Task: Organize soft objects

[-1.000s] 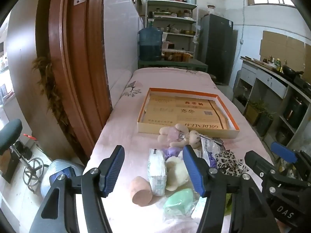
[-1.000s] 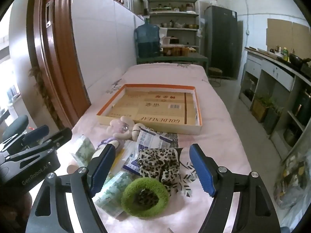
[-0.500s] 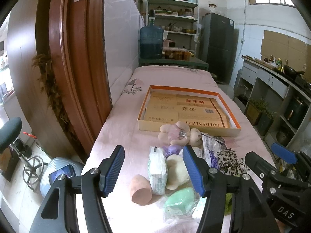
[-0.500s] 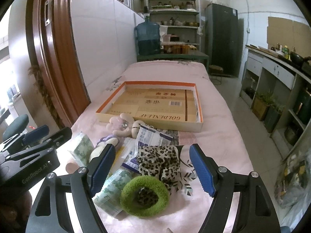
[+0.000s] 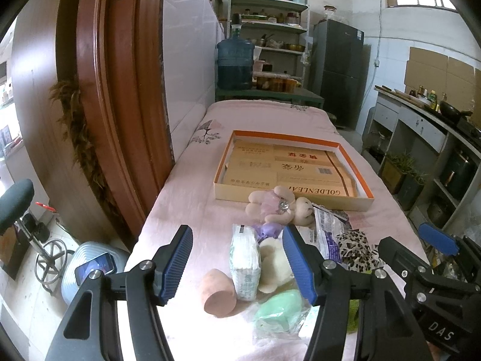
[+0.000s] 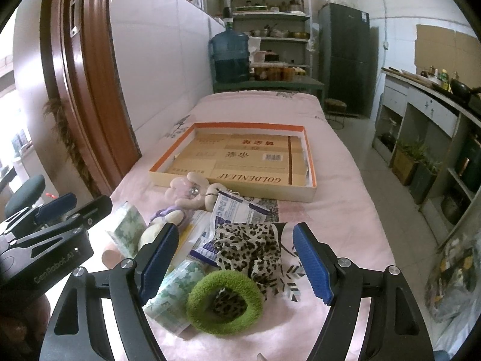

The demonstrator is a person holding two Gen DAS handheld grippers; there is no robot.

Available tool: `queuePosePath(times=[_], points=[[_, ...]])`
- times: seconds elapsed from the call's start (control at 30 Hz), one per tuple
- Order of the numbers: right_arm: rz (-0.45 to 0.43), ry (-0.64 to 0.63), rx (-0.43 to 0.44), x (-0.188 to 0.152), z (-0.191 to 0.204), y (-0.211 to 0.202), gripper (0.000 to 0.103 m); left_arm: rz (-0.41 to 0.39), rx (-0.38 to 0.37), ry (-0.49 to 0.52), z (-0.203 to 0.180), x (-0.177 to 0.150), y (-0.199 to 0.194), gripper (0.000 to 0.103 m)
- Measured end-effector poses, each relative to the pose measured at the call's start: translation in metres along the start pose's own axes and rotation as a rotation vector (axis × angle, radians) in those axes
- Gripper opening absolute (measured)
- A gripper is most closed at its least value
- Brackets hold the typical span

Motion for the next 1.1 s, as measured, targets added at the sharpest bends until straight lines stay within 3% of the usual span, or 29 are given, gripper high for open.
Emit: queuePosePath(times=[1.1], points=[[0.006, -0.007, -0.001, 0.0003, 0.003, 0.0033, 0.079, 0.002, -0.001, -0.002, 0.0008, 0.001, 0.0002, 0.062]])
Point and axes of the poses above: each gripper's, at about its wrist camera, not at the fingertips, and y roughly the way its jaws point, z to its left, x to its top, the point moved 4 cm from there along y, roughly the way its jaws point, and after that the axes turned 15 degrees about z, right-handed, at the moved point
